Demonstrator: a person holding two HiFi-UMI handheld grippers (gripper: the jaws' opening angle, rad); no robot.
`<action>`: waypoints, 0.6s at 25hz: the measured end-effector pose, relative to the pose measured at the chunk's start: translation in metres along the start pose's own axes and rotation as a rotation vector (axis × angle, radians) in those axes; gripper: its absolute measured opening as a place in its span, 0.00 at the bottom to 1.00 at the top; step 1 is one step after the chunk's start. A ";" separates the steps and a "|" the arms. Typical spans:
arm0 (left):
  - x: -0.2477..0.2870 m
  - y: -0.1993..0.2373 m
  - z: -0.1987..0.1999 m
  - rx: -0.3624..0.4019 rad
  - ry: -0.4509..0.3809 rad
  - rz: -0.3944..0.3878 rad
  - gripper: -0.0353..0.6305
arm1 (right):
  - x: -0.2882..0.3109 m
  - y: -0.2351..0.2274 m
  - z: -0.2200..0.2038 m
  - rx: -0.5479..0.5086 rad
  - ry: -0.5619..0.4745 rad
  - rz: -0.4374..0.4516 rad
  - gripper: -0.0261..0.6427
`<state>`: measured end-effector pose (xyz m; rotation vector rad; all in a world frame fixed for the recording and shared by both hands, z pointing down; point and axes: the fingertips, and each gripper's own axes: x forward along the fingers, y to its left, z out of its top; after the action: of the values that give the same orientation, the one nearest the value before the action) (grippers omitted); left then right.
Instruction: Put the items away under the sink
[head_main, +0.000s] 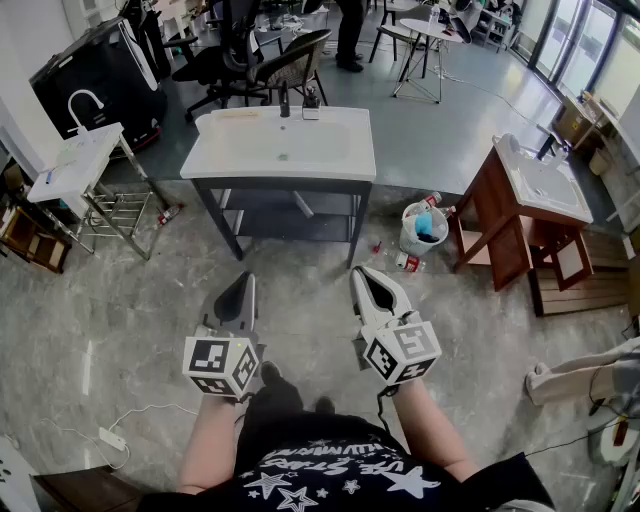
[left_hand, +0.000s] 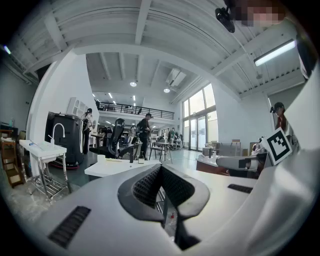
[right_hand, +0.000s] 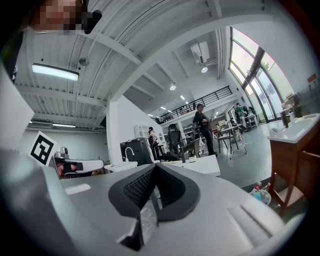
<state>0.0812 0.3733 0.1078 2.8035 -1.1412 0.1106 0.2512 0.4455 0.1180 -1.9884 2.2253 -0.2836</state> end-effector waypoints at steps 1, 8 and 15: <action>0.000 -0.001 -0.001 -0.002 0.001 -0.004 0.07 | -0.001 0.000 -0.002 -0.003 0.005 -0.002 0.04; 0.004 0.003 0.002 0.019 0.003 -0.030 0.07 | 0.004 0.006 -0.001 -0.024 0.013 -0.013 0.04; 0.006 0.022 -0.003 0.032 0.009 -0.032 0.07 | 0.029 0.011 -0.012 -0.014 0.035 -0.024 0.04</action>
<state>0.0699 0.3534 0.1133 2.8447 -1.1021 0.1397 0.2346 0.4180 0.1273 -2.0337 2.2318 -0.3084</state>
